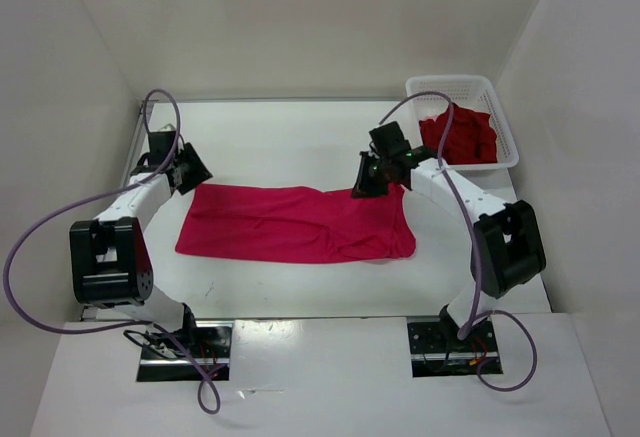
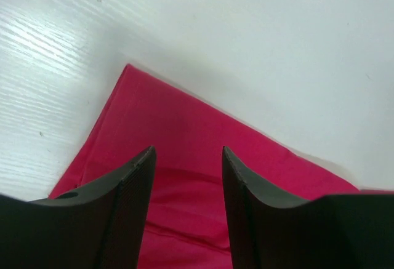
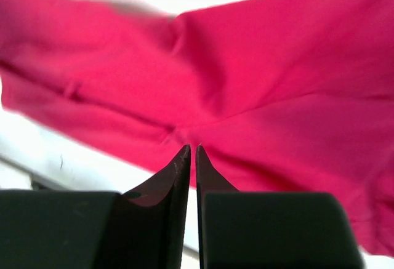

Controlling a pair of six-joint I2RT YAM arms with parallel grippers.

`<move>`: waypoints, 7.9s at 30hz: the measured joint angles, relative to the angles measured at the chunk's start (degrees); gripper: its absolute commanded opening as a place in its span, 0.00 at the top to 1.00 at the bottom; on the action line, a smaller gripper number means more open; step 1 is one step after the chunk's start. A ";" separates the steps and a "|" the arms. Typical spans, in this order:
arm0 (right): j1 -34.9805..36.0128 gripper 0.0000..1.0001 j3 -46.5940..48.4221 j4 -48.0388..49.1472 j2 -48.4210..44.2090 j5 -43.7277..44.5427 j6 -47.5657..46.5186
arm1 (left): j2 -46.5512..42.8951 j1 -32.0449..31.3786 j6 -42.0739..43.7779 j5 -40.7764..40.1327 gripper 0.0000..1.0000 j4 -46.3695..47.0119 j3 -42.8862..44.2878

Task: Fold and stack the t-shirts
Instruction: Fold the other side of the tshirt into a rectangle, then rotate the tshirt 90 degrees

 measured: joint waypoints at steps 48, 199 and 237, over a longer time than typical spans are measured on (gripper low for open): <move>-13.29 0.64 0.72 5.25 5.66 15.74 -1.09 | 15.56 -1.60 0.28 -6.58 0.29 -2.73 7.98; 29.49 0.77 24.85 32.65 42.12 6.51 44.11 | -20.26 0.46 -0.17 10.97 0.15 -9.64 -4.15; 11.32 0.62 -34.62 13.62 -18.08 -0.33 21.77 | 30.12 -16.00 1.90 8.24 0.25 -0.90 28.70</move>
